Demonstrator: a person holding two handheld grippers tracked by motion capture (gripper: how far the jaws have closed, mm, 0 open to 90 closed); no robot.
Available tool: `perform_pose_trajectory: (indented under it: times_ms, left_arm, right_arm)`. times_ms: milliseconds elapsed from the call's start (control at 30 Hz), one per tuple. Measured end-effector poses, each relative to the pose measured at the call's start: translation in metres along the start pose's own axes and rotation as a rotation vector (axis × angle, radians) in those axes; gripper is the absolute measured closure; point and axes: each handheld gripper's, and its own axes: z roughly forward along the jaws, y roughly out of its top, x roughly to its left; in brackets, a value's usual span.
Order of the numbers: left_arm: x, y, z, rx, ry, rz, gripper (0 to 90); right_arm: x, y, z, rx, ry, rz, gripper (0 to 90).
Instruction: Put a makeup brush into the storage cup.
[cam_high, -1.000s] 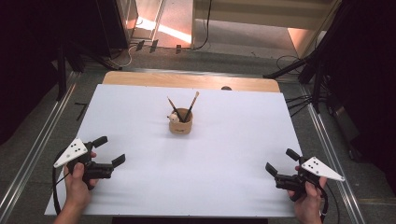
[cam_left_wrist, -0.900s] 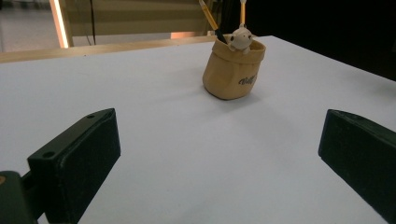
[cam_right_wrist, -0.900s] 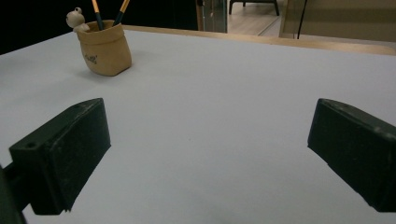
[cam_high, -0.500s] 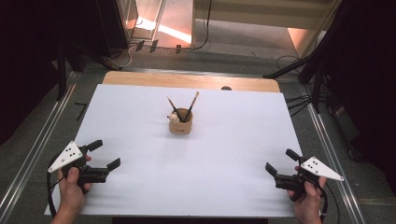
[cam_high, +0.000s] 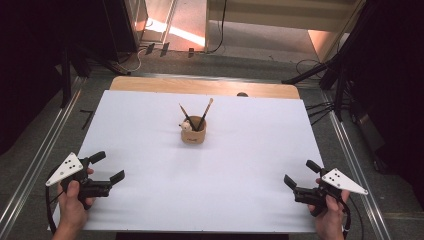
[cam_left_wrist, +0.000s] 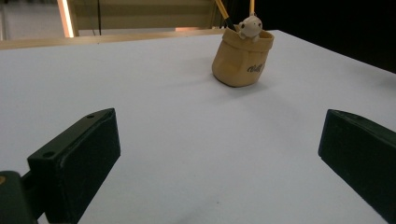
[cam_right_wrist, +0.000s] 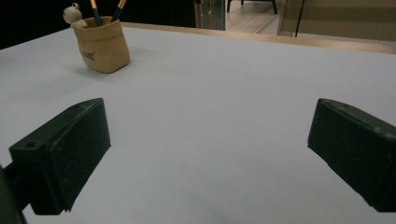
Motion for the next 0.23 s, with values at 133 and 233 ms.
perform_pose_trajectory:
  times_ms: [133,233]
  left_arm:
    - [-0.0004,-0.0002,0.0014,0.007,-0.002,0.002,0.0]
    - [-0.001,0.0017,0.0039,0.009,-0.006,0.009,0.0]
  right_arm:
    - [-0.0006,0.0004,-0.0022,-0.007,-0.001,0.008,0.0]
    - [-0.0005,0.0008,-0.0017,0.002,-0.013,0.003,0.0]
